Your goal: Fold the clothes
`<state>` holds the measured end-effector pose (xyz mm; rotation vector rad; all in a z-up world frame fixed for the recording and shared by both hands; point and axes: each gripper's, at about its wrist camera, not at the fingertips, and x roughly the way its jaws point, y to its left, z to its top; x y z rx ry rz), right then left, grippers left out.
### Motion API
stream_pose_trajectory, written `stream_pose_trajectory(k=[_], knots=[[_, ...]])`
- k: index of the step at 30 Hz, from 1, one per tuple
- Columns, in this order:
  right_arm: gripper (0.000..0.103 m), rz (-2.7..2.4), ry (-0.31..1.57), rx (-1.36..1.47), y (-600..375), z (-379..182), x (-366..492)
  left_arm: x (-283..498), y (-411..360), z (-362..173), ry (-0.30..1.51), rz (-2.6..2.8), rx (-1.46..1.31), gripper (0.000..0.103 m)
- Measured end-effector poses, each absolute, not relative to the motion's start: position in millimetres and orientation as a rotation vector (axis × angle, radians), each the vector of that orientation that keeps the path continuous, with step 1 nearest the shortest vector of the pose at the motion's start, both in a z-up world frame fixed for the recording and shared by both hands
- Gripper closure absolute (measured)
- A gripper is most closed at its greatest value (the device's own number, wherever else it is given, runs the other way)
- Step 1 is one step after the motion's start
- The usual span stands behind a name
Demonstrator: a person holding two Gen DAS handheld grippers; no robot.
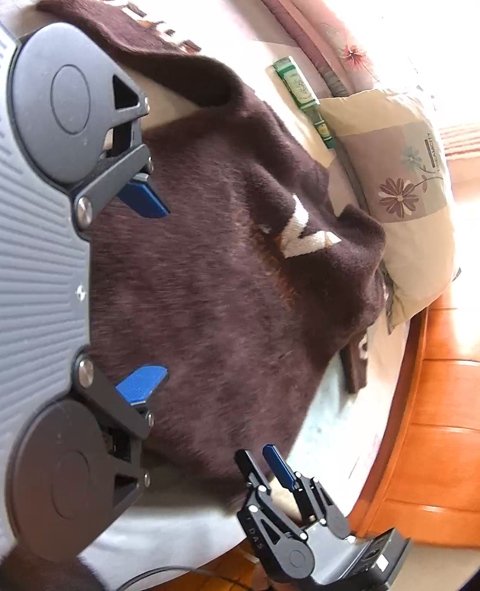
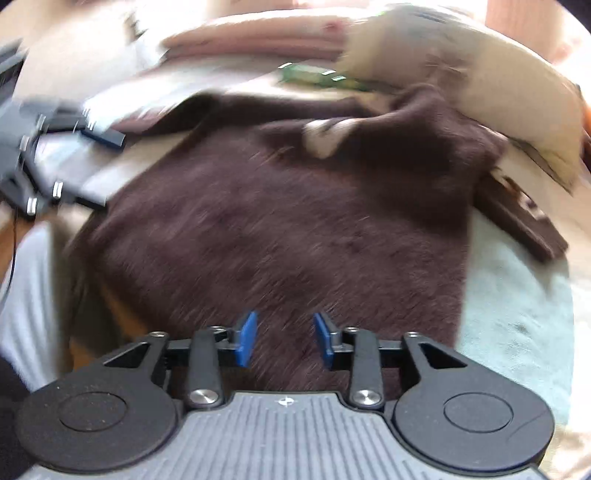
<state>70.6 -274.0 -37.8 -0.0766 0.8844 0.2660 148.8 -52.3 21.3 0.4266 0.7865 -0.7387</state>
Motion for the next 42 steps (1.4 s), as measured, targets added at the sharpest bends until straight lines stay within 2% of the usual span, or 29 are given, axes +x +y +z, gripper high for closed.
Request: stream_pose_trajectory(k=[1, 3, 8, 11, 15, 18, 21, 30, 39, 42], knots=[[0.038, 0.25, 0.875, -0.064, -276, -43, 78, 157, -57, 16, 0.789, -0.731, 0.41, 0.015], [0.033, 0.219, 0.856, -0.04, -281, -53, 92, 178, -62, -4, 0.828, -0.687, 0.354, 0.015], [0.032, 0.158, 0.927, -0.023, -305, -87, 85, 200, -20, -58, 0.986, -0.553, 0.21, 0.016], [0.032, 0.152, 0.92, 0.02, -324, -84, 65, 192, 7, -54, 0.959, -0.576, 0.201, 0.015], [0.031, 0.125, 0.903, 0.058, -331, -68, 71, 204, -4, -25, 0.937, -0.58, 0.213, 0.015], [0.028, 0.121, 0.843, 0.078, -326, -52, 105, 231, -21, -12, 0.898, -0.619, 0.205, 0.015], [0.026, 0.099, 0.803, 0.101, -321, -43, 151, 270, -31, -24, 0.921, -0.595, 0.153, 0.015], [0.027, -0.114, 0.886, 0.244, -359, -87, 285, 371, -16, -66, 0.932, -0.456, 0.073, 0.016], [0.027, -0.151, 0.844, 0.233, -376, -89, 348, 440, -21, -67, 0.937, -0.42, 0.054, 0.017], [0.026, -0.139, 0.861, 0.226, -375, -83, 331, 432, -23, -65, 0.939, -0.428, 0.088, 0.016]])
